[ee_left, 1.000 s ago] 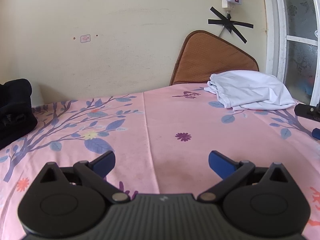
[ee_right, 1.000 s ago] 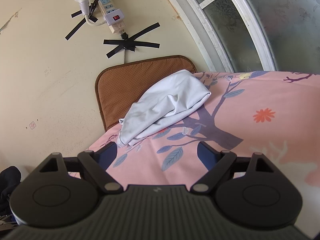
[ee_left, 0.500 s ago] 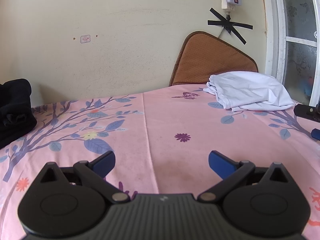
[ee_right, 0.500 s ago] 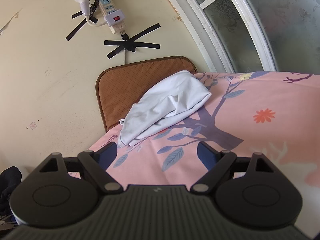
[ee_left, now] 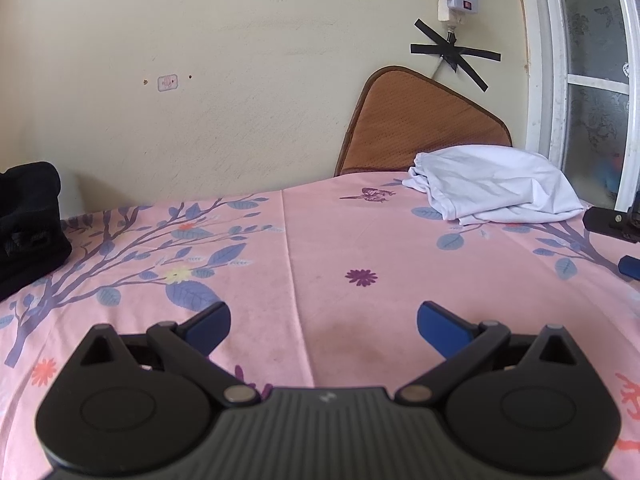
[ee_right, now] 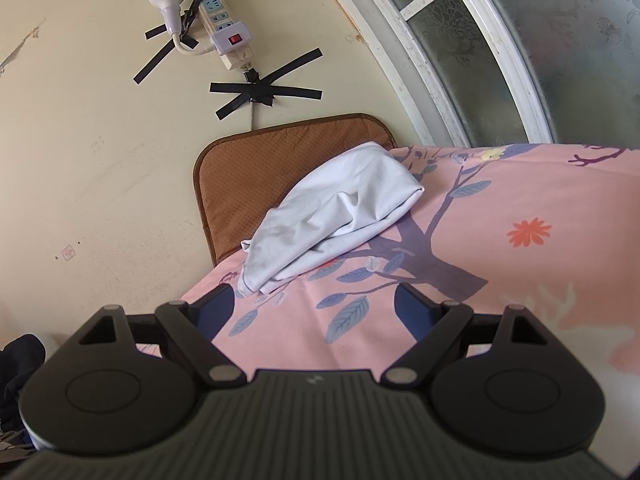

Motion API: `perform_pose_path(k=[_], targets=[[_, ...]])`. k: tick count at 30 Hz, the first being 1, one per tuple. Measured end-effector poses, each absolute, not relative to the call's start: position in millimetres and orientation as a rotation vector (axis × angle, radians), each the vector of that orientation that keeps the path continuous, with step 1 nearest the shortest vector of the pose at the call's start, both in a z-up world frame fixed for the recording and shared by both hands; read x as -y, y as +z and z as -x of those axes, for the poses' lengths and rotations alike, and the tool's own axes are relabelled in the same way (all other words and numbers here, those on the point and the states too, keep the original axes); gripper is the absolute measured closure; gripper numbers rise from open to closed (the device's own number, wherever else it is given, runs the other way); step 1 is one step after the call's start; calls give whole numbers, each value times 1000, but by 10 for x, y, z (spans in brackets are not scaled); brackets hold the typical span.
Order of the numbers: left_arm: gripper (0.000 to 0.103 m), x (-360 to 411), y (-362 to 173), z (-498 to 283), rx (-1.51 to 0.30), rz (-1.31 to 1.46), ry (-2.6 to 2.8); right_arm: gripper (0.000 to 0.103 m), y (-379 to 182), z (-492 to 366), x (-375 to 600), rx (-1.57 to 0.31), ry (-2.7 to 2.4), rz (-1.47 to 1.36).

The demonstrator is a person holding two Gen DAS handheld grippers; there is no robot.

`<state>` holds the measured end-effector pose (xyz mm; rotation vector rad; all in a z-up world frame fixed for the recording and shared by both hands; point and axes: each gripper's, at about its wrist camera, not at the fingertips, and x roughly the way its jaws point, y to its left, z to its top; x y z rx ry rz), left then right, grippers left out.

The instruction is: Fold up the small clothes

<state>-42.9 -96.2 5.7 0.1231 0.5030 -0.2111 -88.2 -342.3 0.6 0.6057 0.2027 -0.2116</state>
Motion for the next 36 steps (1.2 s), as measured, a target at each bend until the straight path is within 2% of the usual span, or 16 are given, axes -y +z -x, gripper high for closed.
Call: perform_pose_path(k=[36], targets=[[0, 947, 58, 449, -491, -111, -219, 14, 2, 883, 3371, -193, -219, -564]])
